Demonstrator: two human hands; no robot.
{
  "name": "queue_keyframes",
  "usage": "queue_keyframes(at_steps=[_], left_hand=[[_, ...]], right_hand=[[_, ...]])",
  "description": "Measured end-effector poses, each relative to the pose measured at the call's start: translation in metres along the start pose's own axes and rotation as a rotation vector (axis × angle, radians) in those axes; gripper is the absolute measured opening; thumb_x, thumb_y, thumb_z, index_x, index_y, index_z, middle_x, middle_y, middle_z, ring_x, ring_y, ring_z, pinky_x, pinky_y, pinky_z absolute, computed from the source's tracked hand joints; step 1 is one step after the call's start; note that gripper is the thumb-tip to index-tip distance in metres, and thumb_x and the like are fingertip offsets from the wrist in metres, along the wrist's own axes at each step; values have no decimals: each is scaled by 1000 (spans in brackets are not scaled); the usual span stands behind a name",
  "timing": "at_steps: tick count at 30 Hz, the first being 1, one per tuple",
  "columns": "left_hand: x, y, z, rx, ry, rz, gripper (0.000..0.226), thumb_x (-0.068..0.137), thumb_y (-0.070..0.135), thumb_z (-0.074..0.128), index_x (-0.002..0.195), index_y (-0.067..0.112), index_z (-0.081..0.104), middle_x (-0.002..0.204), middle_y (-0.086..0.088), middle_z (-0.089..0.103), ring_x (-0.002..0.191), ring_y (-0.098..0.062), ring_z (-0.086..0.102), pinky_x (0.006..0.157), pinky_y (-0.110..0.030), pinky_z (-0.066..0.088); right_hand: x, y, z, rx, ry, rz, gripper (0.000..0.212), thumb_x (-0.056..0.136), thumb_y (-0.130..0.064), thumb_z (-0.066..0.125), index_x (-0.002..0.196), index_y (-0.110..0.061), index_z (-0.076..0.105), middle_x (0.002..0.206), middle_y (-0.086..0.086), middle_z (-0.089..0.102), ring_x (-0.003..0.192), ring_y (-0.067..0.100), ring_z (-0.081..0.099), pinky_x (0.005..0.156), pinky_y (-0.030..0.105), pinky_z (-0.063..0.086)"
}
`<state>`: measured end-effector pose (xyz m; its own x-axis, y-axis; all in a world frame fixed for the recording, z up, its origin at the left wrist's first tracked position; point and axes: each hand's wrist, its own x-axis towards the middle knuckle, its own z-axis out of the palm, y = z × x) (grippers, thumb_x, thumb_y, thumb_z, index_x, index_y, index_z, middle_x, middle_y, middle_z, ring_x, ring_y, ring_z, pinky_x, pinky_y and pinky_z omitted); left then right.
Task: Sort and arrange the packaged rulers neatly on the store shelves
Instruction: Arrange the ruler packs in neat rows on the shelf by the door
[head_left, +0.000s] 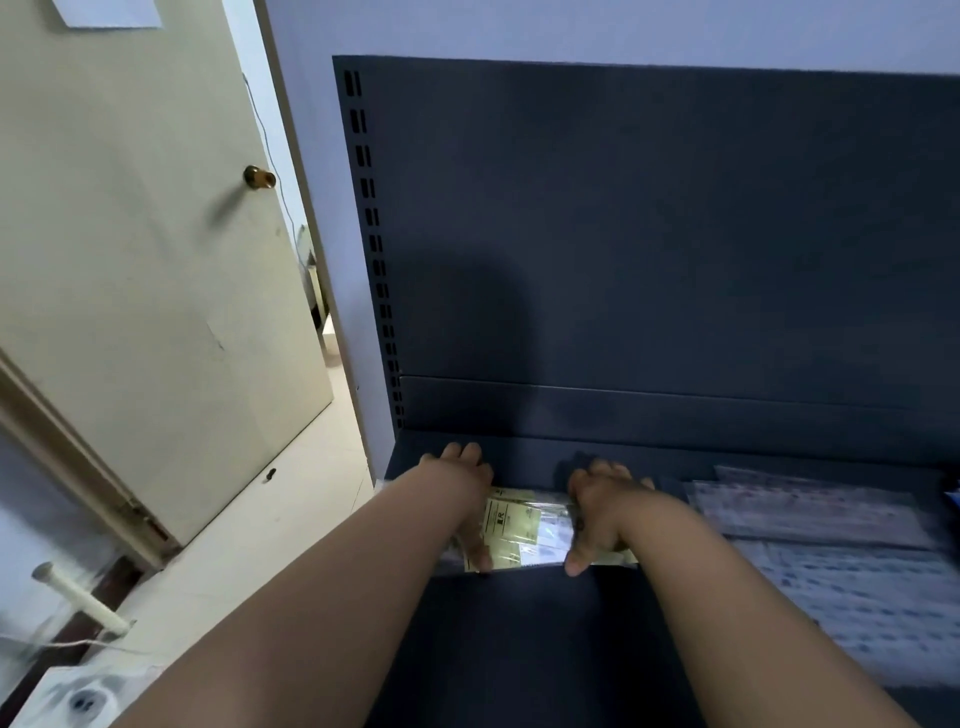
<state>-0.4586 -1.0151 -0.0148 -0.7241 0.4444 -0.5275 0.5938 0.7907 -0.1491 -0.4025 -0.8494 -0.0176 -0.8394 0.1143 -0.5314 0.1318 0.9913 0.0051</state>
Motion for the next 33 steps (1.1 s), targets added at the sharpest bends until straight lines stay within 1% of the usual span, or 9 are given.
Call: queue_keyframes(at_steps=[3, 8, 10, 13, 17, 21, 25, 28, 33], left_hand=[[-2, 2, -2, -6, -40, -3, 113, 61, 56, 80, 148, 16, 19, 147, -6, 25, 135, -30, 27, 107, -47, 35], [-14, -2, 0, -147, -26, 13, 98, 66, 51, 80, 141, 18, 25, 136, -4, 48, 122, -29, 49, 97, -41, 42], [-17, -3, 4, -101, 37, 36, 90, 67, 55, 77, 137, 19, 34, 132, -3, 50, 121, -27, 49, 97, -41, 42], [-19, -3, 14, -87, 125, 51, 82, 68, 57, 75, 133, 19, 43, 131, -5, 45, 123, -27, 44, 98, -43, 43], [-23, 4, 24, -101, 184, 14, 78, 76, 52, 71, 137, 17, 36, 133, -7, 44, 124, -28, 44, 97, -43, 42], [-31, 11, 40, -31, 304, 21, 74, 88, 50, 56, 144, 14, 24, 139, -10, 39, 126, -30, 42, 99, -45, 37], [-40, 11, 60, -19, 435, 65, 82, 91, 60, 39, 151, 15, 4, 146, -8, 31, 130, -28, 34, 106, -45, 28], [-42, 12, 62, -47, 425, 70, 90, 86, 72, 31, 151, 17, 1, 147, -6, 29, 131, -27, 32, 107, -44, 25], [-43, 9, 59, -101, 421, 79, 72, 95, 62, 22, 152, 22, 4, 151, -2, 28, 135, -24, 30, 109, -42, 23]], right_hand=[[-1, -7, -3, -7, -31, 28, 99, 64, -40, 83, 142, -13, 29, 147, 7, 30, 137, 28, 27, 108, 44, 29], [-3, -7, 2, 15, -6, 44, 89, 62, -41, 84, 131, -15, 34, 140, 4, 46, 130, 28, 40, 102, 42, 29], [-6, -5, 4, 2, 35, 22, 85, 63, -43, 82, 132, -18, 39, 140, 3, 44, 132, 26, 37, 103, 42, 28], [-11, -5, 8, -13, 83, 9, 87, 66, -42, 81, 138, -19, 38, 145, 5, 31, 138, 25, 24, 108, 46, 24], [-16, -6, 12, -20, 126, -26, 91, 69, -40, 79, 143, -16, 31, 156, 2, 17, 143, 24, 17, 111, 48, 20], [-20, -2, 17, 0, 167, -38, 79, 72, -46, 74, 135, -18, 34, 146, 3, 37, 136, 23, 31, 104, 42, 25], [-24, 2, 25, 41, 218, -62, 78, 76, -51, 68, 140, -26, 31, 146, -1, 36, 137, 21, 28, 107, 43, 22], [-27, 3, 28, 39, 247, -80, 76, 79, -52, 64, 141, -27, 30, 147, -1, 35, 136, 21, 28, 107, 42, 22], [-30, 5, 34, 55, 267, -106, 79, 78, -56, 63, 143, -31, 26, 149, -3, 32, 138, 19, 26, 106, 42, 20]])
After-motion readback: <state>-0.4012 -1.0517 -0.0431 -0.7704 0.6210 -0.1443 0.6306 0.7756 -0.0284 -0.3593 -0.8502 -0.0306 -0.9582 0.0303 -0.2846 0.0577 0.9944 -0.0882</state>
